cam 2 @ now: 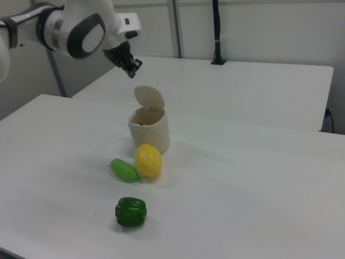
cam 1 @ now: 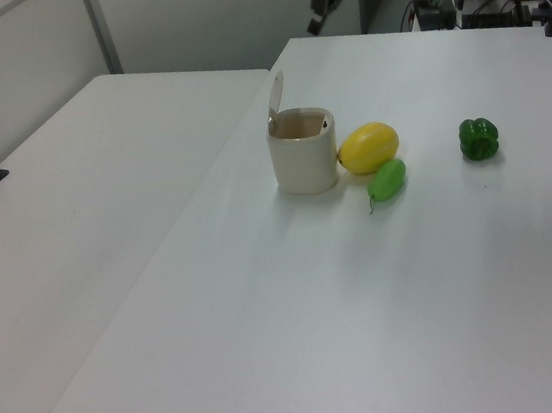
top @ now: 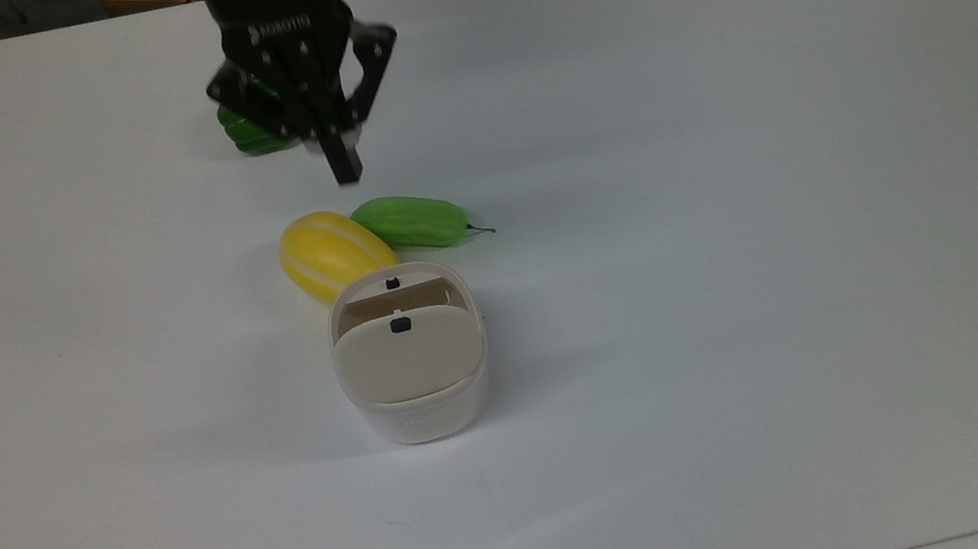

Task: Close garbage bin
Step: 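Move the gripper down toward the open lid of the cream bin, then push the flip lid down onto the bin opening with the gripper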

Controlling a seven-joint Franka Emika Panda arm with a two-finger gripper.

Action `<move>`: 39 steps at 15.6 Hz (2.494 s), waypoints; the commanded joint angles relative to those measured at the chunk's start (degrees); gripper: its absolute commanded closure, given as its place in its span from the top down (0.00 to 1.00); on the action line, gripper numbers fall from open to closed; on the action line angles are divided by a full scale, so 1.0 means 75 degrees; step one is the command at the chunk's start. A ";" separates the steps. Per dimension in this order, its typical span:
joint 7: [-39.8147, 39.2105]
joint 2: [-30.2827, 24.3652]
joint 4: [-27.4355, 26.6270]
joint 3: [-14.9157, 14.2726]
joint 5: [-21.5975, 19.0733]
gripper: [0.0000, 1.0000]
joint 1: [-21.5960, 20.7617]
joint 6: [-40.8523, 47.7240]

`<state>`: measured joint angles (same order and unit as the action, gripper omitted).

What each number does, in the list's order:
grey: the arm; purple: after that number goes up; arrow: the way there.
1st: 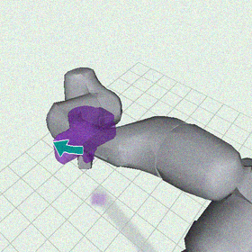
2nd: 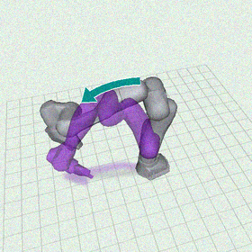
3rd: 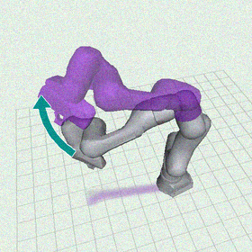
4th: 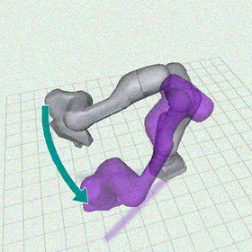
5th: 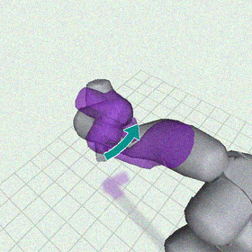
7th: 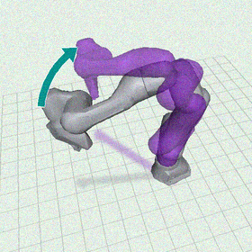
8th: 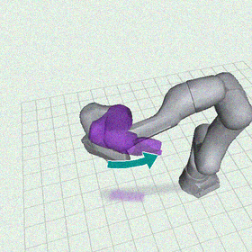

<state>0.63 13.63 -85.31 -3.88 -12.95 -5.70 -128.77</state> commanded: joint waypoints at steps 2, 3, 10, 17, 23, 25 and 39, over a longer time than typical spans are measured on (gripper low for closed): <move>-0.0330 0.0841 0.0629 -0.0056 0.0004 0.00 -0.0037 -0.1472; -0.0365 0.0993 0.0652 -0.0056 0.0016 0.00 -0.0061 -0.1754; -0.0365 0.1616 0.0605 -0.0056 0.0039 0.00 -0.0272 -0.2811; -0.0610 0.1674 0.0500 -0.0045 0.0028 0.00 -0.0284 -0.1842; -0.0623 0.1487 0.0523 -0.0056 -0.0066 0.00 -0.0190 -0.0270; -0.0635 0.1510 0.0500 -0.0056 -0.0019 0.00 -0.0190 -0.0058; -0.0635 0.2014 0.0207 -0.0068 0.0051 0.00 -0.0119 0.0294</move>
<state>-3.04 28.08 -82.92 -3.97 -12.94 -6.75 -128.10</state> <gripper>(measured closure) 0.991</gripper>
